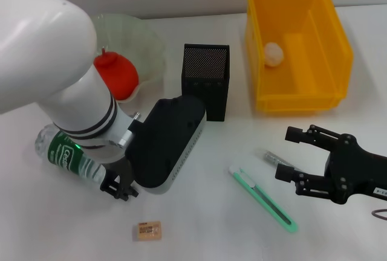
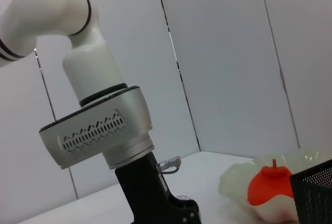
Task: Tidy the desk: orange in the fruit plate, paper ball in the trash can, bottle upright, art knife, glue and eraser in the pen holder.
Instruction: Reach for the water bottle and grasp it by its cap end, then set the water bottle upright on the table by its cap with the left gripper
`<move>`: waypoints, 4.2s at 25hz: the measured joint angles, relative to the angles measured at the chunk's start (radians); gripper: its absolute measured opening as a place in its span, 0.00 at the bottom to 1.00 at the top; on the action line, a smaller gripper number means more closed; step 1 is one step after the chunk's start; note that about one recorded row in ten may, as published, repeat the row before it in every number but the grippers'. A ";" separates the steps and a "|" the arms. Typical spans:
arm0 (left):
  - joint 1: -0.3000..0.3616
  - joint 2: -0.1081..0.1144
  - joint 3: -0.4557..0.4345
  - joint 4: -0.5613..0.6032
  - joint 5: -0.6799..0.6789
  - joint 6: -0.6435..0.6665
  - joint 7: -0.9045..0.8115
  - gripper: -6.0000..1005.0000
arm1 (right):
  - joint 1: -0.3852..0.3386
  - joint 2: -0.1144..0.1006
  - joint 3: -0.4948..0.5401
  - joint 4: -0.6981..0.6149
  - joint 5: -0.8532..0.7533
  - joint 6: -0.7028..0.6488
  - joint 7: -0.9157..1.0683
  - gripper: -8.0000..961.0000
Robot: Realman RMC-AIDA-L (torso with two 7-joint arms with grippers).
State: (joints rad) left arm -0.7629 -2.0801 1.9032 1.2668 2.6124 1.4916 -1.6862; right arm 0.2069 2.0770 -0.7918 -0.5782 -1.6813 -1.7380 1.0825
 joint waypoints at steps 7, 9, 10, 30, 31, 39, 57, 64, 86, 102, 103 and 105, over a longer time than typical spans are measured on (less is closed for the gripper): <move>-0.041 0.000 0.000 -0.072 -0.014 -0.014 0.013 0.49 | 0.001 0.000 0.000 0.008 -0.001 0.014 0.000 0.85; -0.042 0.000 -0.003 -0.062 -0.020 -0.011 0.013 0.47 | 0.001 -0.001 0.000 0.008 -0.001 0.014 0.000 0.85; -0.042 0.000 -0.003 -0.062 -0.020 -0.011 0.013 0.46 | 0.001 -0.001 0.000 0.008 -0.001 0.014 0.000 0.85; 0.010 0.008 -0.526 -0.030 -0.172 0.168 0.050 0.45 | 0.004 -0.003 0.011 -0.001 0.006 -0.005 0.000 0.86; 0.021 0.008 -0.547 -0.026 -0.174 0.168 0.051 0.45 | 0.007 -0.003 0.011 -0.002 0.006 -0.008 0.000 0.86; 0.090 0.015 -0.731 -0.001 -0.242 0.187 0.072 0.45 | 0.021 -0.003 0.011 -0.002 0.006 -0.015 0.007 0.85; 0.221 0.014 -0.951 0.009 -0.428 0.173 0.104 0.46 | 0.033 -0.006 0.026 -0.002 0.009 -0.028 0.011 0.86; 0.277 0.014 -0.988 0.006 -0.505 0.137 0.105 0.47 | 0.045 -0.006 0.036 -0.002 0.009 -0.028 0.011 0.85; 0.354 0.009 -0.997 -0.001 -0.630 0.078 0.065 0.49 | 0.046 -0.007 0.039 -0.002 0.008 -0.028 0.011 0.86; 0.359 0.011 -0.992 -0.034 -0.626 0.057 0.076 0.51 | 0.051 -0.008 0.039 -0.001 0.005 -0.026 0.011 0.86; 0.359 0.011 -0.992 -0.039 -0.626 0.056 0.076 0.51 | 0.051 -0.008 0.039 -0.001 0.005 -0.026 0.011 0.86; 0.356 0.011 -0.992 -0.049 -0.625 0.054 0.077 0.52 | 0.052 -0.008 0.039 0.000 0.004 -0.025 0.011 0.86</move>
State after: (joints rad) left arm -0.4070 -2.0692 0.9113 1.2177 1.9878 1.5461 -1.6089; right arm 0.2587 2.0692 -0.7532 -0.5785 -1.6770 -1.7634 1.0936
